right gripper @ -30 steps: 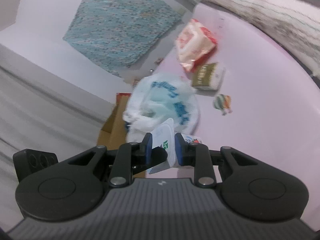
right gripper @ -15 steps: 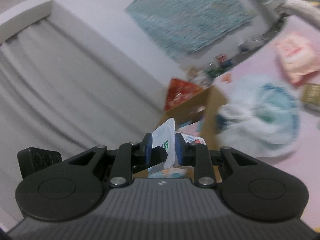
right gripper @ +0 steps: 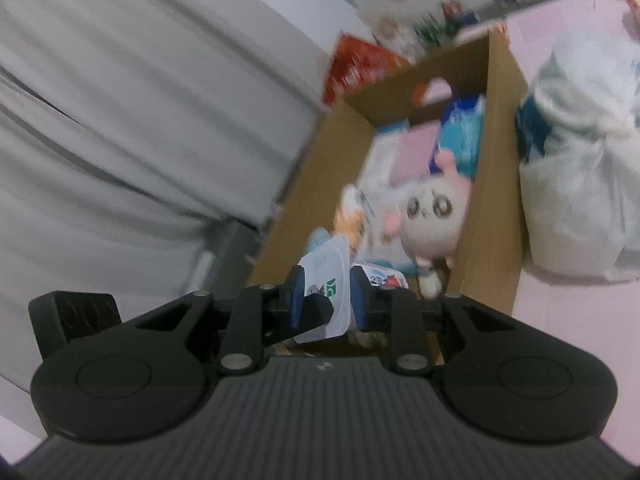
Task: Organize soft objects
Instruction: 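Lift the white container with the right tool and carry it over the box, then lower the container into the box and open the right tool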
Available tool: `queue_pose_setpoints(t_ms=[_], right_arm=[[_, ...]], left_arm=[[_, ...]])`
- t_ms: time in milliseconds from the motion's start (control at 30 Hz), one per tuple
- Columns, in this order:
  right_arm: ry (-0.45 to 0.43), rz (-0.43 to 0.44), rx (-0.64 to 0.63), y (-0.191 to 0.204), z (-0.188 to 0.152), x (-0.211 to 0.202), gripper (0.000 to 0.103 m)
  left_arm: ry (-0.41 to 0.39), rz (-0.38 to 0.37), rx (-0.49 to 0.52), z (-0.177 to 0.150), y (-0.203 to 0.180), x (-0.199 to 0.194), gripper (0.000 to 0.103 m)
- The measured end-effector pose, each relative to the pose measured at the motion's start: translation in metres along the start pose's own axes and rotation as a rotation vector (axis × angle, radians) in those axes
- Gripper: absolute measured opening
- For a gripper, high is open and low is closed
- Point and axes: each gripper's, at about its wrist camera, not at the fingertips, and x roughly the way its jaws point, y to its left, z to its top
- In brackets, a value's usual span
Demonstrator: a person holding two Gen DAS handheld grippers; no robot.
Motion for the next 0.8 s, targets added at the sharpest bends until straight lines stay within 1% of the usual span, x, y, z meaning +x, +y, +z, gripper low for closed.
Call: queue_pose_setpoints(t_ms=[100,300,500,800], right_arm=[[0.050,-0.048,-0.015,0.002,-0.004,0.017,0.024],[0.108,-0.151,-0.066,0.008,0.000,0.037,0.025],[0.133,-0.193,-0.075,0.004,0.002,0.048,0.027],[0.149,-0.235,-0.111,0.005,0.005,0.062,0.034]], left_arm=[[0.042,-0.015,-0.054,-0.005,0.024,0.005,0.039],[0.091,-0.037,-0.089,-0.010,0.041,0.020,0.038],[0.113,-0.042,-0.079,-0.011,0.045,0.029,0.038],[0.134,-0.032,-0.065,-0.009,0.043,0.038,0.038]])
